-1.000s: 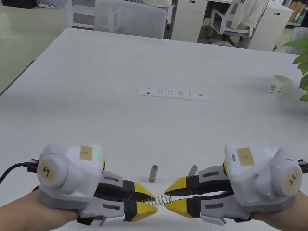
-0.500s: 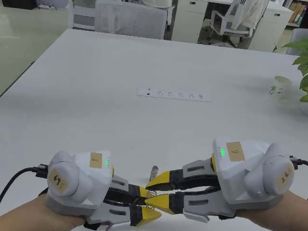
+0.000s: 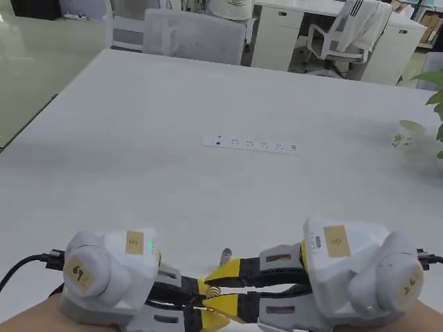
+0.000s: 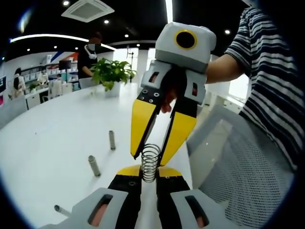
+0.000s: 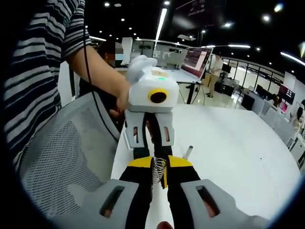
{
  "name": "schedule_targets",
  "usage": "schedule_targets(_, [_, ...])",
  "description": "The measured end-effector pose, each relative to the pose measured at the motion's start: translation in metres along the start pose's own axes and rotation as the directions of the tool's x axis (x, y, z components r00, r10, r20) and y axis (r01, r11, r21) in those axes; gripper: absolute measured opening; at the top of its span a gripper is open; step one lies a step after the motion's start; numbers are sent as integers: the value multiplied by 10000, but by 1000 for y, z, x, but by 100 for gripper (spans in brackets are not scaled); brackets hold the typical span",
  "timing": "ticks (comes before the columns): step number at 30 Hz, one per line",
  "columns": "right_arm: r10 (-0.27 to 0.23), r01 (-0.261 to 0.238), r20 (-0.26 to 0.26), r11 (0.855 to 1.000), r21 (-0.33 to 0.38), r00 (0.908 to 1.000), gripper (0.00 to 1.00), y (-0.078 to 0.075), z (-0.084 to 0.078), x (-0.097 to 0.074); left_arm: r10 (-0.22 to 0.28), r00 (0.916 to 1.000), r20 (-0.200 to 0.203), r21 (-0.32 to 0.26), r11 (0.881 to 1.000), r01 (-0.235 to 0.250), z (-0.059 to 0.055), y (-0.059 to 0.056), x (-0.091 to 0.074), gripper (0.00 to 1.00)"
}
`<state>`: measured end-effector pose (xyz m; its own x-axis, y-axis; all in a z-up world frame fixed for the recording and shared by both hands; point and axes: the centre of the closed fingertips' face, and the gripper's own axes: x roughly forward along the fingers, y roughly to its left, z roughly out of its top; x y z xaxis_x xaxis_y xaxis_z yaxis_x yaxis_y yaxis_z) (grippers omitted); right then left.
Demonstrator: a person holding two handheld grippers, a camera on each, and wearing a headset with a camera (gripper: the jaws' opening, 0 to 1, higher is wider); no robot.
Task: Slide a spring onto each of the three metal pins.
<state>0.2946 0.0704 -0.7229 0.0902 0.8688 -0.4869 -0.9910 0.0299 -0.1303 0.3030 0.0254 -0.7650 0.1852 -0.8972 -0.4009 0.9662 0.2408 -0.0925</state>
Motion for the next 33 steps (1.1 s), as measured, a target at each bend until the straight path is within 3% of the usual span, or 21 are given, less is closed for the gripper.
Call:
schedule_targets(7, [-314, 304, 235, 9988, 392, 9992, 7, -10, 5, 0, 324, 9993, 202, -570, 9979, -312, 1, 7, -8, 5])
schedule_targets(19, [-806, 791, 232, 9951, 596, 9965, 7, -21, 4, -5, 847, 9958, 335, -1017, 9915, -809, -1, 13, -17, 15])
schedule_targets(33, [-1049, 1033, 186, 9919, 732, 9943, 7, -26, -1, -5, 1474, 9888, 218, -1539, 9778, -1424, -14, 22, -37, 28])
